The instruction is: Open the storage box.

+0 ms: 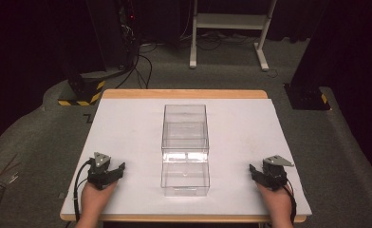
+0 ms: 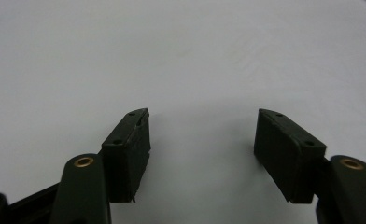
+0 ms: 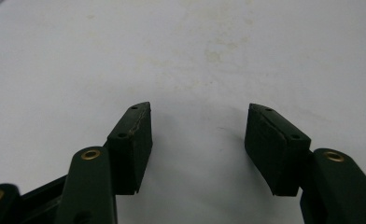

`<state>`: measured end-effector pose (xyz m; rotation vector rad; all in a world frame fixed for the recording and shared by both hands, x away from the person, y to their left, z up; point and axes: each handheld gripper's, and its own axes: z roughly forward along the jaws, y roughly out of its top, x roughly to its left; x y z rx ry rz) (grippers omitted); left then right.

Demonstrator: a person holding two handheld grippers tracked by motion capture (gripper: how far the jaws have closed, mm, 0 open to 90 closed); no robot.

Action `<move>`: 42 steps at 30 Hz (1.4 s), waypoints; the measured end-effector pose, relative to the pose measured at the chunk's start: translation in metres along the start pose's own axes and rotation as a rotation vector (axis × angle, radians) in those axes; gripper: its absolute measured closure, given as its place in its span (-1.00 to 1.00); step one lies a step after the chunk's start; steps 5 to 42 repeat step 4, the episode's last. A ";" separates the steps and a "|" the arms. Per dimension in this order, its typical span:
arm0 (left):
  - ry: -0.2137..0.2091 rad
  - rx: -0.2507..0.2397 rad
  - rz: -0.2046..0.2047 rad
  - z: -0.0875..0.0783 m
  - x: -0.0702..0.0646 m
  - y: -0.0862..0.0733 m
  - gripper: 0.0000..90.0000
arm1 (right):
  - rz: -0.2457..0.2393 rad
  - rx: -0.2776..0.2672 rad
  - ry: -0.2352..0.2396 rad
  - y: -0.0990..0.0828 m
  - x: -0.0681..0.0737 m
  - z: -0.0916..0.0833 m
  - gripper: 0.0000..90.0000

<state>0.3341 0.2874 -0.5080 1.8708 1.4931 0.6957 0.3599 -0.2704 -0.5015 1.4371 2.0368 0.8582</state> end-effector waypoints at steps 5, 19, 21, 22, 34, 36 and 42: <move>0.001 0.001 0.003 0.000 0.000 0.000 -0.20 | 0.002 0.001 0.002 0.000 0.000 0.000 -0.08; 0.001 0.001 0.003 0.000 0.000 0.000 -0.20 | 0.002 0.001 0.002 0.000 0.000 0.000 -0.08; 0.001 0.001 0.003 0.000 0.000 0.000 -0.20 | 0.002 0.001 0.002 0.000 0.000 0.000 -0.08; 0.001 0.001 0.003 0.000 0.000 0.000 -0.20 | 0.002 0.001 0.002 0.000 0.000 0.000 -0.08; 0.001 0.001 0.003 0.000 0.000 0.000 -0.20 | 0.002 0.001 0.002 0.000 0.000 0.000 -0.08; 0.001 0.001 0.003 0.000 0.000 0.000 -0.20 | 0.002 0.001 0.002 0.000 0.000 0.000 -0.08; 0.001 0.001 0.003 0.000 0.000 0.000 -0.20 | 0.002 0.001 0.002 0.000 0.000 0.000 -0.08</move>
